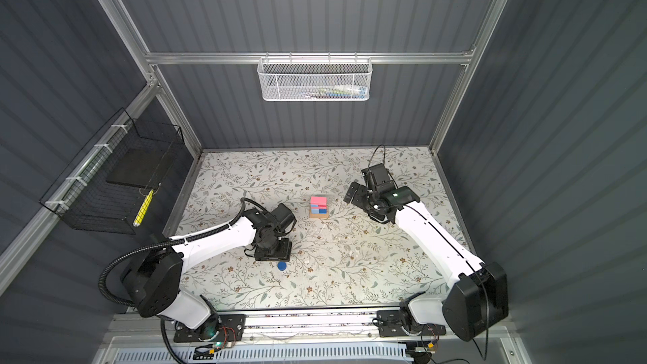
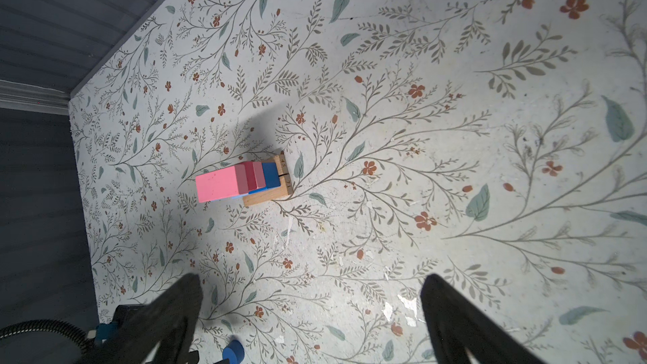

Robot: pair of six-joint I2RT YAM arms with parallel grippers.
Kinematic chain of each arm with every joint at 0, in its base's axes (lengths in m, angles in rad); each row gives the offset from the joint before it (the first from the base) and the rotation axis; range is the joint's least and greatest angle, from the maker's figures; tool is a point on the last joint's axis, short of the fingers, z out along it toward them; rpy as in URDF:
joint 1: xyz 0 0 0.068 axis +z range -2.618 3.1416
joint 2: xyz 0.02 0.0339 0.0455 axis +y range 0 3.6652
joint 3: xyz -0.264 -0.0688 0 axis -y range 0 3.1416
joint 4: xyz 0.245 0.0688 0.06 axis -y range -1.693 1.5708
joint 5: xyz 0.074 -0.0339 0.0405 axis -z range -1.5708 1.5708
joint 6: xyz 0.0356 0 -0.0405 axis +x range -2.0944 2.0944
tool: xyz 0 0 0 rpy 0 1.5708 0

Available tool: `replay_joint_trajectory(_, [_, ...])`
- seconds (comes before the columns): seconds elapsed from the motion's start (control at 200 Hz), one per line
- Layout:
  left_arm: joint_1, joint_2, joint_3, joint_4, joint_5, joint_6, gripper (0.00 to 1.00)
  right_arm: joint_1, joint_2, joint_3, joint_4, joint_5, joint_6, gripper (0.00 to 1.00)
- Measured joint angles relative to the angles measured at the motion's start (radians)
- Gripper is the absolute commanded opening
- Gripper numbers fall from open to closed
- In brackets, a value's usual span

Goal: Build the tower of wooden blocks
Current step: 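Raise the right gripper away while the left gripper moves toward the blue cylinder, then grasp the blue cylinder with the left gripper and lift it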

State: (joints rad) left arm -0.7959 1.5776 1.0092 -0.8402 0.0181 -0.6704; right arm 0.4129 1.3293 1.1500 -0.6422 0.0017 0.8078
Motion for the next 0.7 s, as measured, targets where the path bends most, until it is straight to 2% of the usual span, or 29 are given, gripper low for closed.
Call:
replay_joint_trajectory(0.47, [-0.037, 0.053, -0.042, 0.028, 0.003, -0.045, 0.44, -0.001, 0.0, -0.022, 0.021, -0.015, 0.004, 0.99])
replay_joint_trajectory(0.7, [-0.045, 0.057, -0.042, 0.044, 0.005, -0.049, 0.39, -0.001, 0.0, -0.027, 0.023, -0.018, 0.005, 0.99])
